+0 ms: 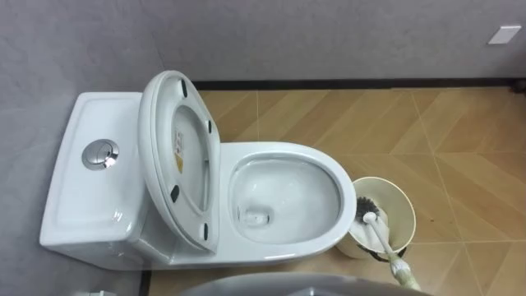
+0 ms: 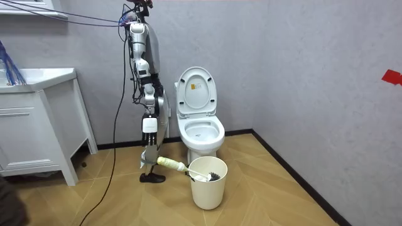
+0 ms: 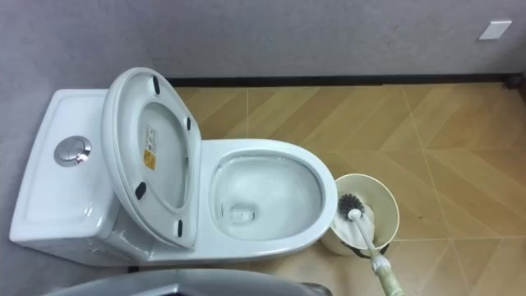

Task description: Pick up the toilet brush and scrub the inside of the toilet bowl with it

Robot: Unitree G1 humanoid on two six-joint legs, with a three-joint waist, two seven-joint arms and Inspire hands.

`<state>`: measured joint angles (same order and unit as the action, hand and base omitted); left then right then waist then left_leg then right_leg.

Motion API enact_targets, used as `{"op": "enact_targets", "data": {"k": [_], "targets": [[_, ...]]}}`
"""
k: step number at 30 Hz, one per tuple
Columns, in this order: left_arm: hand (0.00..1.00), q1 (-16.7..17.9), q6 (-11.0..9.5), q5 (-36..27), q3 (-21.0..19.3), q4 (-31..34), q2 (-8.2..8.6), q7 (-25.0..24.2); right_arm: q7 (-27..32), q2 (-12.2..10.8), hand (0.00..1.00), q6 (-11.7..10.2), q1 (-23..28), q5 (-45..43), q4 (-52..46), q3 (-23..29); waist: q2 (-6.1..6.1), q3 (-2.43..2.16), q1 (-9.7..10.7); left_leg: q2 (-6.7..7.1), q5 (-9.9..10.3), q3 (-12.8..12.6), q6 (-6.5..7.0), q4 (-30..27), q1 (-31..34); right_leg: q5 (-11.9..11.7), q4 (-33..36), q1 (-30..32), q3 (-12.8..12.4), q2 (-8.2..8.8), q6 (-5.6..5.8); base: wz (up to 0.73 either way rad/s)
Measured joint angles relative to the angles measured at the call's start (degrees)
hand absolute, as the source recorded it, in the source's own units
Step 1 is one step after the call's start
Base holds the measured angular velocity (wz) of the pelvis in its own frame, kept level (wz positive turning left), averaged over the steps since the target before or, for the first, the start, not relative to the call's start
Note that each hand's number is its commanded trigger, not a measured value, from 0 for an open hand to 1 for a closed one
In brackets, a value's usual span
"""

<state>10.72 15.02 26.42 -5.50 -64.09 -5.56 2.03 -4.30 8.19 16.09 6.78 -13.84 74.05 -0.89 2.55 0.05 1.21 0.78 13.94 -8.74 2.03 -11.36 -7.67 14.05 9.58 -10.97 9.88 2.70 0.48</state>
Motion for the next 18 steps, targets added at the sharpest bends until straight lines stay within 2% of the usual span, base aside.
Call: {"op": "enact_targets", "data": {"k": [12, 18], "targets": [[0.00, -0.28, -0.03, -1.05, 0.01, -0.01, -0.12, 0.34, 1.94, 0.02, 0.00, -0.53, -0.04, 0.24, -0.50, 0.04, -0.01, 0.00, 0.01, -0.05, 0.00, -0.13, 0.00, 0.04, 0.12, -0.01, 0.15, -0.02, -0.25, -0.10, -0.02, 0.00], [0.00, -0.04, -0.04, -1.05, -0.06, 0.02, -0.18, 0.35, 4.94, 0.00, 0.00, -1.14, 0.18, 6.40, -0.38, 1.64, -0.14, 0.00, 0.14, -0.08, 0.01, -0.01, -0.01, 0.09, -0.02, -0.03, 0.19, -0.03, -0.37, -0.18, -0.04, 0.00]]}}
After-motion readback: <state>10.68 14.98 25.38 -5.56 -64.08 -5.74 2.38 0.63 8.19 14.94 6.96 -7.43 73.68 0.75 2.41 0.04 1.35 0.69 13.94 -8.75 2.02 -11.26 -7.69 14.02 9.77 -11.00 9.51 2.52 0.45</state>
